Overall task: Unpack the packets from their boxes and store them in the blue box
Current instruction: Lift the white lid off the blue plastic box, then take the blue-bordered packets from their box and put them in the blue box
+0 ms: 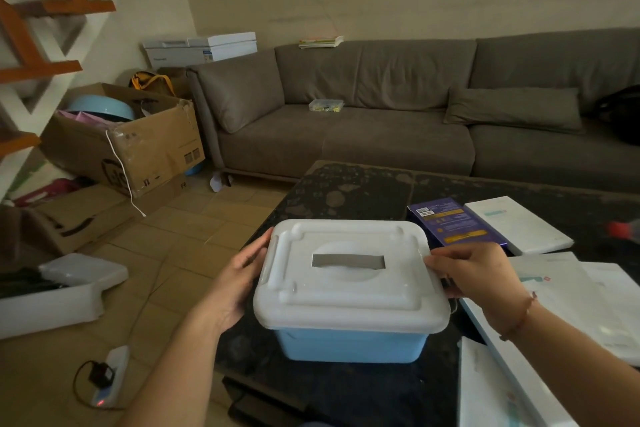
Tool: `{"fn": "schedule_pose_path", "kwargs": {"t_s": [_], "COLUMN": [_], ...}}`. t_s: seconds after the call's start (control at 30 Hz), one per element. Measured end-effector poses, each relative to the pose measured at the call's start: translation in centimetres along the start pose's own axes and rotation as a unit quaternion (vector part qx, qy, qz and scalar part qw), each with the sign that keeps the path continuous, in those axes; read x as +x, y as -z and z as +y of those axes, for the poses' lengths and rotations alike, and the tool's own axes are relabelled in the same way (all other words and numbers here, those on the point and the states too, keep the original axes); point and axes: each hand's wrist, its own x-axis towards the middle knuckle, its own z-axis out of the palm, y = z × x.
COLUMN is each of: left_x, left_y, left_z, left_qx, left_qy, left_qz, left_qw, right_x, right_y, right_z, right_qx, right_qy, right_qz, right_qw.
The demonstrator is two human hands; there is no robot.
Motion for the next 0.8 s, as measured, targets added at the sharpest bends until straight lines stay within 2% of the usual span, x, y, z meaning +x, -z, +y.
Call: {"fn": "schedule_pose_path", "kwargs": {"t_s": [0.07, 0.2, 0.33, 0.5, 0.6, 0.7, 0.73, 0.8], "left_x": [0.0, -0.2, -0.3, 0.2, 0.8, 1.8, 2.1, 2.8], "left_y": [-0.4, -0.1, -0.4, -0.8, -1.1, -1.5, -1.7, -2.0], "left_z": [0.3, 0.5, 0.9, 3.2, 6.2, 9.3, 10.1, 10.7], "left_qx": [0.001, 0.088, 0.136, 0.106, 0.098, 0.121, 0.114, 0.065], "left_qy": [0.000, -0.023, -0.048, -0.105, -0.194, -0.262, -0.274, -0.267], "left_qz": [0.015, 0.029, 0.031, 0.057, 0.064, 0.085, 0.080, 0.061], "left_qw": [1.000, 0.995, 0.989, 0.987, 0.974, 0.954, 0.952, 0.960], "right_x": [0.0, 0.1, 0.4, 1.2, 2.4, 3.0, 3.4, 4.4], "right_y": [0.2, 0.7, 1.4, 2.0, 2.1, 1.6, 1.1, 0.2], "right_z": [0.0, -0.6, -1.8, -4.8, -6.5, -8.0, -8.1, -7.9], "right_qx": [0.002, -0.056, -0.041, -0.030, 0.043, 0.134, 0.158, 0.225], "right_qy": [0.010, 0.011, 0.000, 0.031, 0.125, 0.232, 0.242, 0.207], "right_qz": [0.001, -0.022, -0.028, -0.033, 0.014, 0.067, 0.076, 0.056], "right_qw": [1.000, 0.998, 0.999, 0.998, 0.991, 0.961, 0.954, 0.951]}}
